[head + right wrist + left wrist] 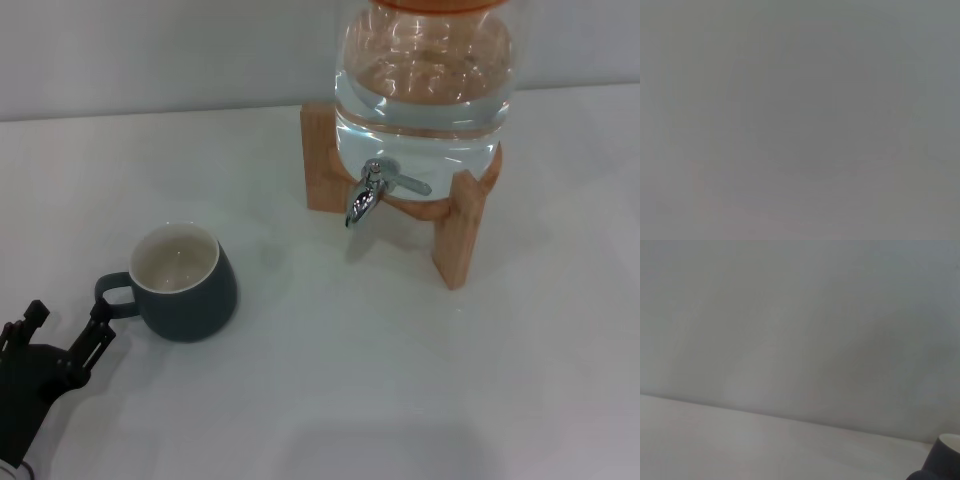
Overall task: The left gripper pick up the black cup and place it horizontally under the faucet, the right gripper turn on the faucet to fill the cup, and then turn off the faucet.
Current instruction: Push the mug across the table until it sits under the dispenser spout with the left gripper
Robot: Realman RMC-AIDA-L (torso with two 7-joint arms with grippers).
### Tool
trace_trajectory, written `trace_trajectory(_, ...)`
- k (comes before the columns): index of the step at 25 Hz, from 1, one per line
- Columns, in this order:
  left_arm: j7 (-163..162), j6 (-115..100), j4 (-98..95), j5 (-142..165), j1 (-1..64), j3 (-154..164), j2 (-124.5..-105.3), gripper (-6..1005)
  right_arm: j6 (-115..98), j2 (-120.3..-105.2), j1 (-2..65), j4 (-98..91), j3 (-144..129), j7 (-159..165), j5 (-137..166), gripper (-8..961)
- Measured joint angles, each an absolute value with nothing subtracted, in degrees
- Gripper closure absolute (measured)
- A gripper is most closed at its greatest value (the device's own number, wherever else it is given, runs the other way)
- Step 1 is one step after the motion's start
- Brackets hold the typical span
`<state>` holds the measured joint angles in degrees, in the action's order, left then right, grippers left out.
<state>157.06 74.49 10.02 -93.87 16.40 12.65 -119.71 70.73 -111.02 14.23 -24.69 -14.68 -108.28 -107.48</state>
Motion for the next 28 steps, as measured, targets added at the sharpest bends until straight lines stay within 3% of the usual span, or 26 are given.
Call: trace_trajectory(28,157.0,73.4,10.8,-94.6,17.9,12.7,-119.98,121,70.8,-110.99,13.5,-25.1,-14.7,-108.3,-107.4,112)
